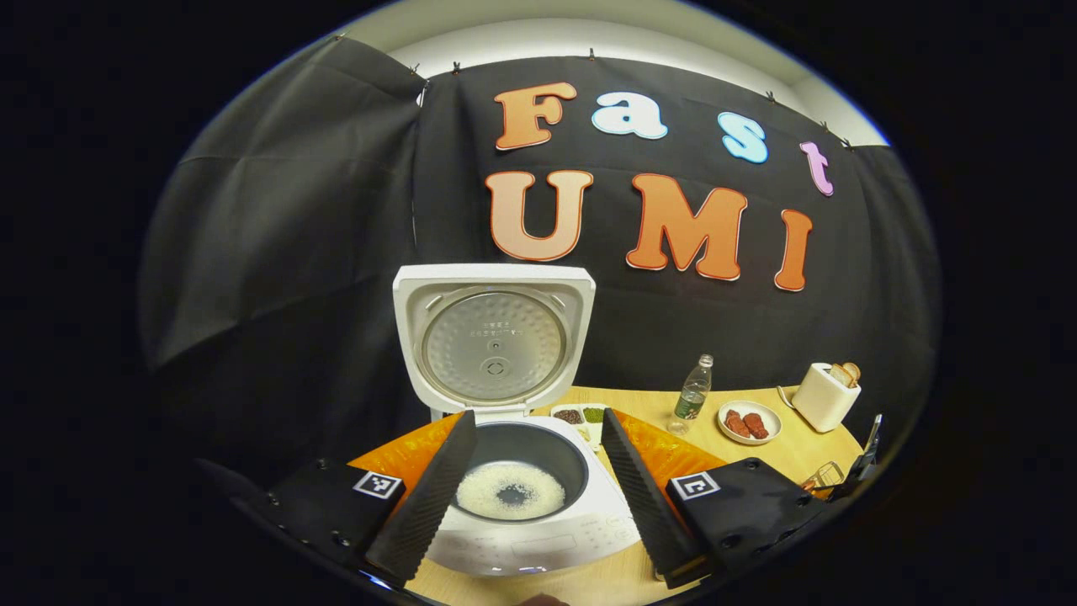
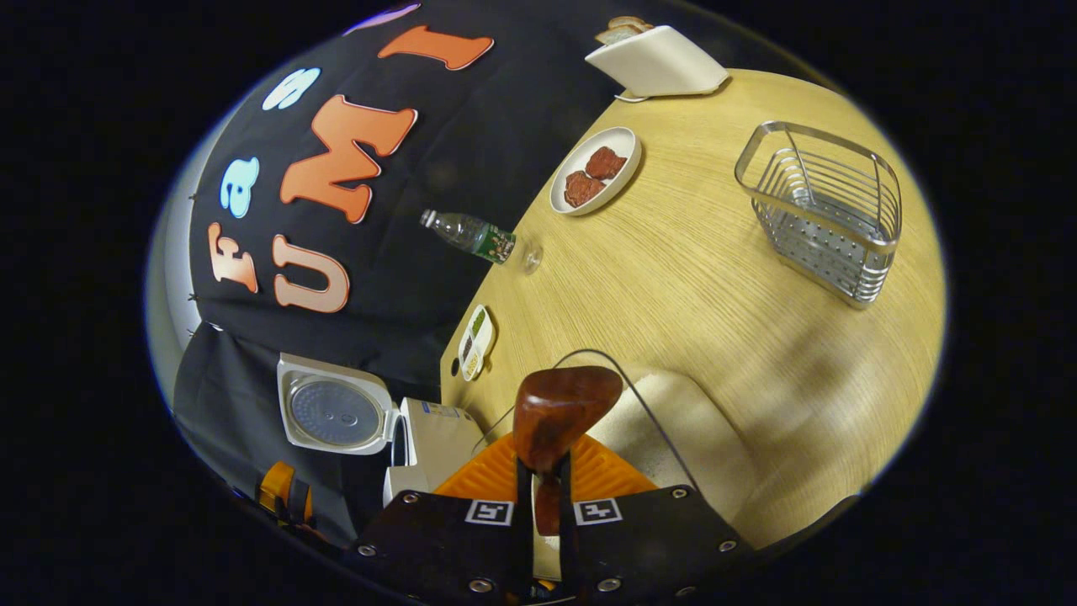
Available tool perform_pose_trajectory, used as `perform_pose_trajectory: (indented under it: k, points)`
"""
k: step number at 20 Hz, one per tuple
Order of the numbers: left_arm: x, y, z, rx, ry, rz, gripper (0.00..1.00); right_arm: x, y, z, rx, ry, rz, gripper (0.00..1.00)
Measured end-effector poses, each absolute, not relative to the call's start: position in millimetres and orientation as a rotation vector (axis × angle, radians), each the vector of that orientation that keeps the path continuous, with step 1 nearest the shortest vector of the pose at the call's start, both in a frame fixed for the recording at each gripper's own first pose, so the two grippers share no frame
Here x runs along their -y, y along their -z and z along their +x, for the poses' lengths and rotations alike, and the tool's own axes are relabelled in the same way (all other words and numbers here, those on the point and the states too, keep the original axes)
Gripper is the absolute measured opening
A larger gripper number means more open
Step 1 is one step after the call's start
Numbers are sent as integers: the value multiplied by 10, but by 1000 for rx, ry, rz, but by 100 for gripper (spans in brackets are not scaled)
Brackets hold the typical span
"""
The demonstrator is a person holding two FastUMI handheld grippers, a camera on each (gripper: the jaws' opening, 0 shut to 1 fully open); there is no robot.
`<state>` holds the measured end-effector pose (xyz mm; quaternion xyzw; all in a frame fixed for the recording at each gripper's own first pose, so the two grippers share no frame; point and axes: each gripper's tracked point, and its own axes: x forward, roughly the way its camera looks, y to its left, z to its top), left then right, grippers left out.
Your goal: Close the left gripper, press the button to open the rice cooker; take a wooden spoon from the chopstick holder with the right hand, scoop a spoonful of rice and pour it into the rice cooker, then put the wooden spoon back into the chopstick holder.
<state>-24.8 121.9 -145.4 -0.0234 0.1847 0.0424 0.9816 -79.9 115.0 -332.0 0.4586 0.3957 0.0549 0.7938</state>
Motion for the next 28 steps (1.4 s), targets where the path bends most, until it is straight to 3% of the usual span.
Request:
perform_pose_trajectory:
  k: [18,28]
  points:
    - [-931,1120,-421,-313,-225,-26,100,-647,2760,-627,-775,-309,1156,12]
    - [-977,986,-498,-281,-252,-26,100,-713,2021,-380,-659,-391,1359,12]
